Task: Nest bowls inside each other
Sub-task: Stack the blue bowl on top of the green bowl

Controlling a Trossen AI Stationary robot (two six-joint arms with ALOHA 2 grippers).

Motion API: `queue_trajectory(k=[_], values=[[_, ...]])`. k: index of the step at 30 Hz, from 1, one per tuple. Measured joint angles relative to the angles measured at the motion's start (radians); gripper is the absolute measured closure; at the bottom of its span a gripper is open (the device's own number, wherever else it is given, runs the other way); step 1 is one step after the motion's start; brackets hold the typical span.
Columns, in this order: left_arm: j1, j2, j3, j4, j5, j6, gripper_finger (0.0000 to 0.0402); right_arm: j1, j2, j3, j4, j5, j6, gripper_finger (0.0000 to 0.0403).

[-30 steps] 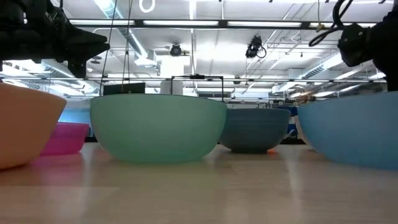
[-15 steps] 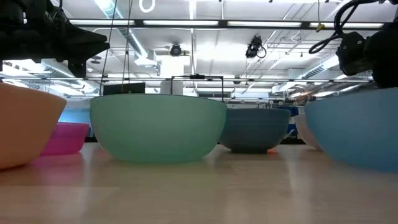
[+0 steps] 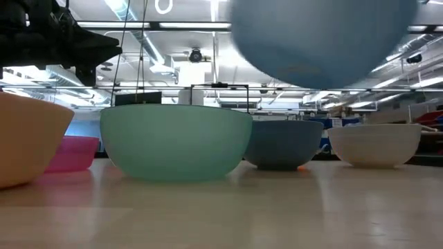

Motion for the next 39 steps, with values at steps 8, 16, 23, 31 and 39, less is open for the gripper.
queue_trajectory(k=[8,16,23,31,39], values=[[0.000,0.000,0.000,0.005,0.000,-0.001,0.0296,-0.143,0.250,0.254,0.063,-0.069,-0.325,0.0402],[0.000,0.000,0.000,0.004,0.000,-0.009,0.0296,-0.232,0.408,0.407,0.057,-0.155,-0.456,0.0403],[0.000,0.000,0.000,0.004,0.000,-0.027,0.0296,-0.259,0.460,0.434,0.049,-0.205,-0.490,0.0403],[0.000,0.000,0.000,0.004,0.000,-0.027,0.0296,-0.265,0.461,0.433,0.049,-0.233,-0.521,0.0371],[0.000,0.000,0.000,0.006,0.000,-0.027,0.0296,-0.265,0.461,0.433,0.051,-0.243,-0.494,0.0285]])
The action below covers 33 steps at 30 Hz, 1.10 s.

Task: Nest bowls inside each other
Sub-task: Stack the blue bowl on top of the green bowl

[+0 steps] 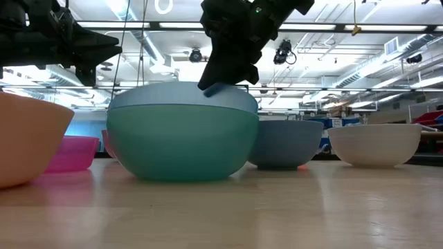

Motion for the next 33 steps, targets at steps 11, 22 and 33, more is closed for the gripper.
queue_trajectory(k=[11,22,33], values=[[0.000,0.000,0.000,0.008,0.000,0.000,0.0296,0.018,-0.037,0.000,0.101,0.144,-0.103,0.0271],[0.000,0.000,0.000,0.021,0.000,0.000,0.0296,-0.001,0.028,-0.001,0.126,0.166,-0.122,0.0286],[0.000,0.000,0.000,0.020,0.000,0.000,0.0296,0.019,0.097,-0.001,0.099,0.166,-0.072,0.0304]])
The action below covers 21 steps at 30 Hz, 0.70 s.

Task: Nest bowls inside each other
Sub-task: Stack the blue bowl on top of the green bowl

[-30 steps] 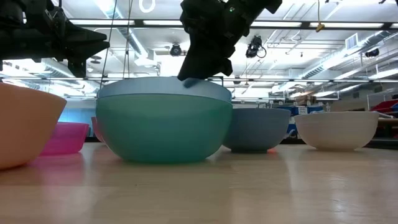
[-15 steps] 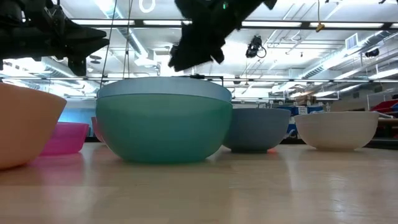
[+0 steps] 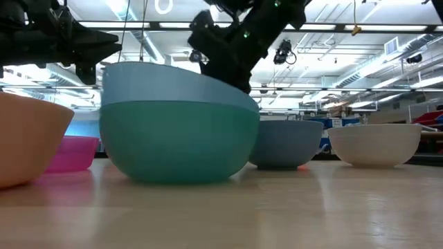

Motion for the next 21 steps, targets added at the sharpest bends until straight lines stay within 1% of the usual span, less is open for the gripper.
queue_trajectory(k=[3,6,8,11,14,17,21], values=[[0.000,0.000,0.000,-0.001,0.000,0.000,0.0296,0.003,-0.017,0.000,0.010,0.019,-0.007,0.0305],[0.000,0.000,0.000,-0.001,0.000,0.000,0.0296,0.003,-0.049,0.000,0.106,0.012,-0.025,0.0305],[0.000,0.000,0.000,-0.001,0.000,0.000,0.0296,0.008,-0.060,0.002,0.181,-0.018,-0.029,0.0305],[0.000,0.000,0.000,0.000,0.000,0.000,0.0296,0.023,-0.052,0.002,0.249,-0.073,-0.025,0.0305],[0.000,0.000,0.000,0.000,0.000,0.000,0.0296,0.038,-0.040,0.001,0.272,-0.098,-0.025,0.0305],[0.000,0.000,0.000,0.001,0.000,0.000,0.0296,0.049,-0.033,-0.001,0.275,-0.155,-0.025,0.0306],[0.000,0.000,0.000,-0.001,0.000,0.000,0.0296,0.067,-0.033,-0.001,0.335,-0.215,-0.031,0.0307]])
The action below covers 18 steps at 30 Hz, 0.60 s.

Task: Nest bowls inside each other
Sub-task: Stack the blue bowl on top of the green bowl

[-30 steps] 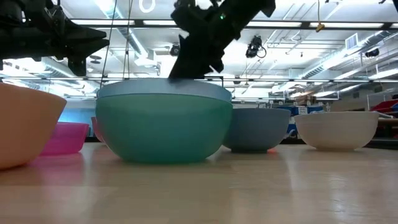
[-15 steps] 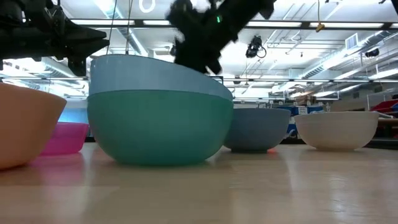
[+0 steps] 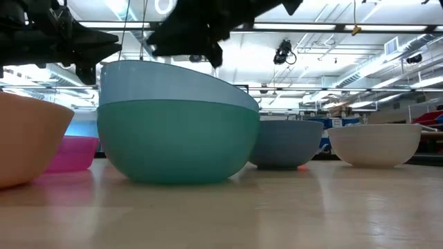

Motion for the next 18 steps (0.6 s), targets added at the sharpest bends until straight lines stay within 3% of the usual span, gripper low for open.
queue_trajectory(k=[5,10,15,18], values=[[-0.002,0.000,0.000,-0.001,0.007,-0.032,0.0296,0.020,-0.001,0.002,0.030,-0.064,0.007,0.0307],[-0.003,0.005,0.001,-0.182,0.225,-0.199,0.0296,0.039,-0.007,0.001,-0.067,0.013,-0.003,0.0308],[-0.016,0.007,0.021,-0.208,0.418,-0.342,0.0296,0.039,-0.001,0.001,-0.142,-0.079,-0.005,0.0308],[-0.040,0.012,0.054,-0.220,0.469,-0.378,0.0296,0.042,-0.003,0.001,-0.241,0.007,-0.006,0.0308]])
